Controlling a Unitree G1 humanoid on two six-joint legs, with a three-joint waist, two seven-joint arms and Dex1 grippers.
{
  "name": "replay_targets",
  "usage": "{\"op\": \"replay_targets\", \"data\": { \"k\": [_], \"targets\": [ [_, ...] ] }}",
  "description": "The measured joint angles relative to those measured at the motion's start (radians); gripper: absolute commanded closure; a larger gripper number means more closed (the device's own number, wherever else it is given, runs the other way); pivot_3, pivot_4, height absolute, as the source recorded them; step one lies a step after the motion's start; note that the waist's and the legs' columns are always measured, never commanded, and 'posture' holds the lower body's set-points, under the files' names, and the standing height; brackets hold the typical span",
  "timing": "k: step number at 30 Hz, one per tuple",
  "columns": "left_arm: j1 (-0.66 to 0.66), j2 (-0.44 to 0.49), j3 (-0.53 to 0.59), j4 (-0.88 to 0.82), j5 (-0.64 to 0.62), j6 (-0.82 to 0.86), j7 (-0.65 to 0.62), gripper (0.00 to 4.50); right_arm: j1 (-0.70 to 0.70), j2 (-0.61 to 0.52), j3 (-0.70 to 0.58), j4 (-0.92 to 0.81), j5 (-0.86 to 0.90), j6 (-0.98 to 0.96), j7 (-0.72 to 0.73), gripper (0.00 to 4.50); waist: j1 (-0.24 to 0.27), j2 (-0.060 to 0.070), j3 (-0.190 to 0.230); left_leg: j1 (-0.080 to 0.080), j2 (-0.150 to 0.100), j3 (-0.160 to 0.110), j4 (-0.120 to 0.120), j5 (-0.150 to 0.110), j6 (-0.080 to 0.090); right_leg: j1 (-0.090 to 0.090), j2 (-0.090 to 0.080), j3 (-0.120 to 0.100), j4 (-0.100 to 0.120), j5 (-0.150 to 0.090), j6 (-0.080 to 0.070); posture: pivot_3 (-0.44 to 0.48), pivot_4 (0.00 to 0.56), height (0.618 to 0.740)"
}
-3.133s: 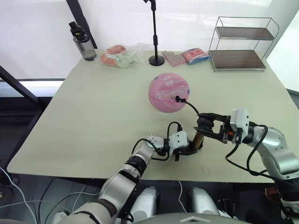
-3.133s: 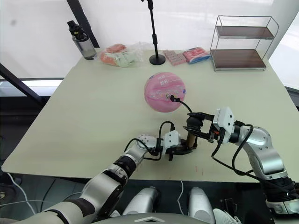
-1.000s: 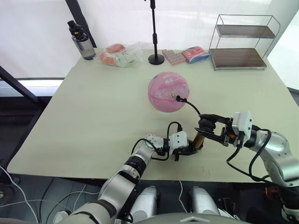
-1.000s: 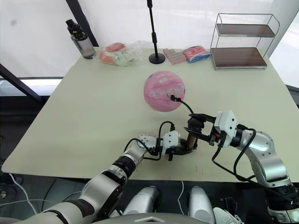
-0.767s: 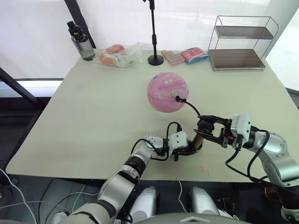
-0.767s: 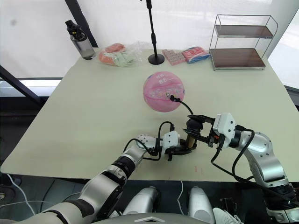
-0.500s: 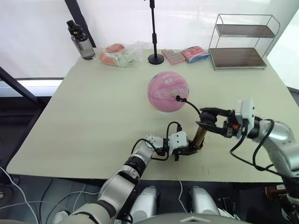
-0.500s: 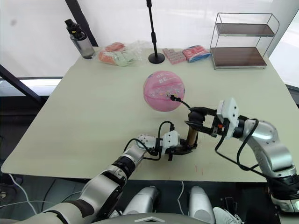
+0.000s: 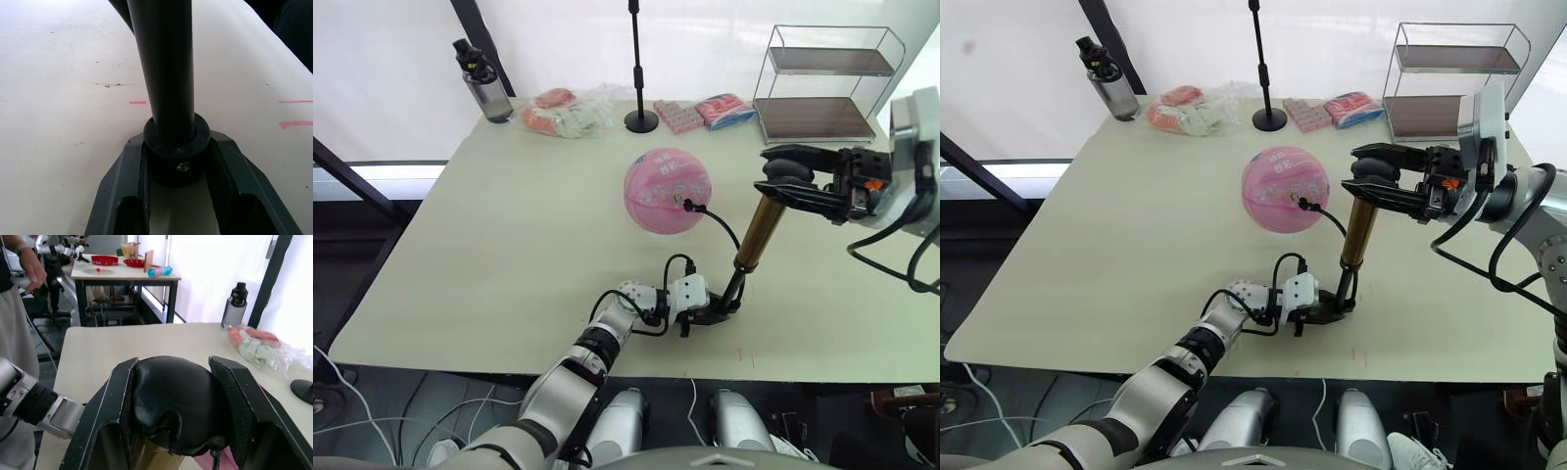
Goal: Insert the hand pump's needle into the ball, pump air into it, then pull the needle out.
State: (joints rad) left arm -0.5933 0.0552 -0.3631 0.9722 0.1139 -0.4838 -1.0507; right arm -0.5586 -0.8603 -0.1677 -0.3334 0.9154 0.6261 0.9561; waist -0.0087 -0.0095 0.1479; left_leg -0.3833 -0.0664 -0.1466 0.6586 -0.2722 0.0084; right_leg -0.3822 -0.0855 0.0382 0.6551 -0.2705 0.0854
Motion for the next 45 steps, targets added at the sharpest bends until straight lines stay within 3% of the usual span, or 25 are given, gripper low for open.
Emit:
{"op": "replay_targets", "data": {
  "k": [14,15,20,34,37,45],
  "targets": [
    [-0.003,0.001,-0.002,0.007,0.004,-0.001,0.004,3.43,0.133,0.051,-0.045,-0.04,-0.05,-0.105,0.035,2.68,0.001,-0.001,0.0,0.002,0.0,0.001,0.0,0.0,0.0,0.002,0.0,0.0,0.001,0.0,0.0,0.0,0.15,0.74],
    [-0.005,0.0,-0.002,0.011,0.005,0.0,0.004,3.43,0.214,0.083,-0.024,-0.038,-0.108,-0.188,0.056,2.68,0.001,-0.003,0.0,0.004,0.0,0.0,0.0,0.0,0.0,0.004,0.001,0.0,0.0,0.0,0.0,0.0,0.15,0.74],
    [-0.003,0.005,-0.001,0.016,0.005,0.0,0.008,3.43,0.325,0.137,0.065,0.001,-0.249,-0.361,0.09,2.68,-0.002,-0.006,-0.003,0.006,0.0,0.0,0.0,0.0,0.0,0.005,0.002,0.0,0.001,0.0,0.0,0.0,0.15,0.74],
    [0.007,0.007,-0.001,0.021,0.011,0.0,0.026,3.43,0.432,0.258,0.213,0.182,-0.451,-0.664,0.106,2.68,-0.003,-0.009,-0.013,0.011,0.0,0.001,0.0,0.0,0.0,0.008,0.004,0.001,0.001,0.0,0.0,0.0,0.15,0.74],
    [0.009,0.011,-0.001,0.022,0.013,0.0,0.034,3.43,0.44,0.259,0.227,0.182,-0.463,-0.676,0.096,2.68,-0.004,-0.012,-0.014,0.023,0.001,0.001,-0.006,0.0,0.0,0.018,0.004,0.002,-0.002,-0.003,0.003,0.0,0.15,0.74],
    [0.01,0.01,-0.002,0.019,0.011,-0.003,0.026,3.43,0.398,0.228,0.195,0.132,-0.404,-0.512,0.061,2.68,-0.004,-0.011,-0.013,0.022,0.001,0.0,-0.008,0.0,0.0,0.018,0.005,0.001,-0.005,-0.001,-0.001,0.0,0.15,0.74]
  ]
}}
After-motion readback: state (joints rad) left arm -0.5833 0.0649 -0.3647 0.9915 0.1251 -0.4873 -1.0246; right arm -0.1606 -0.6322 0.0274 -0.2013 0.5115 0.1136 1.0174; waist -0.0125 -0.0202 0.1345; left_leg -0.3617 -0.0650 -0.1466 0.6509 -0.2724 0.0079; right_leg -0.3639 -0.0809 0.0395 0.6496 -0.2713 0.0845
